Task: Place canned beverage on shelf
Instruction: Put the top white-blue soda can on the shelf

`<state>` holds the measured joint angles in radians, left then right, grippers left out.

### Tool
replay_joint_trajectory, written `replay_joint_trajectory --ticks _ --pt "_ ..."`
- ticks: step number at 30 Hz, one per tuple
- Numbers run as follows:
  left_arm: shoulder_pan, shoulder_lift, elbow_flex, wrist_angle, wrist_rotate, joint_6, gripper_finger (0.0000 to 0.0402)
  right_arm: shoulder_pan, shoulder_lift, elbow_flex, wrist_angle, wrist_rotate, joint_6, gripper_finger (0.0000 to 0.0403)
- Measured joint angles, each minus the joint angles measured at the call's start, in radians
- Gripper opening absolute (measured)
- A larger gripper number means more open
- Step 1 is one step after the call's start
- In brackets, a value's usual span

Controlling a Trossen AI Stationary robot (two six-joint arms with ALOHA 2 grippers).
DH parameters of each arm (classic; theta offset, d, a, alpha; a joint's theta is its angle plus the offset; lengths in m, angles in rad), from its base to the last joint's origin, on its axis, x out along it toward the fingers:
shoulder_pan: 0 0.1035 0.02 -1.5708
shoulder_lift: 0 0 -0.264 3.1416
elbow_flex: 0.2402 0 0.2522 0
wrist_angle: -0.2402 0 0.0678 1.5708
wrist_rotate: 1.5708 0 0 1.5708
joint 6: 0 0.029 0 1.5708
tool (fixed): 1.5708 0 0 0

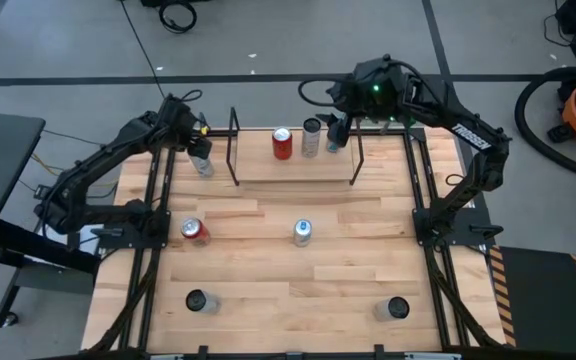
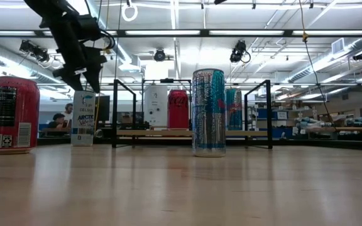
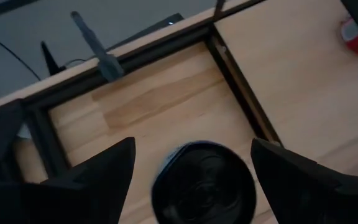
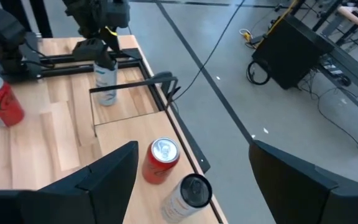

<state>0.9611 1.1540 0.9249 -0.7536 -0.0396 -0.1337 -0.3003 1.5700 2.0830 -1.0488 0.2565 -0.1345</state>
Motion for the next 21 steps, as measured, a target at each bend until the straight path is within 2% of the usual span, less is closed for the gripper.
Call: replay_joint_trajectory --ticks 9,21 --pt "-0.001 0.005 0.000 -0.055 0.017 0.022 0.0321 -0.024 0.000 0.000 -0.005 -0.050 0.021 0.0313" --pt "-0.001 0.005 0.000 -0.085 0.017 0.026 0.0317 -0.025 0.001 0.000 -0.009 -0.052 0.026 0.0313"
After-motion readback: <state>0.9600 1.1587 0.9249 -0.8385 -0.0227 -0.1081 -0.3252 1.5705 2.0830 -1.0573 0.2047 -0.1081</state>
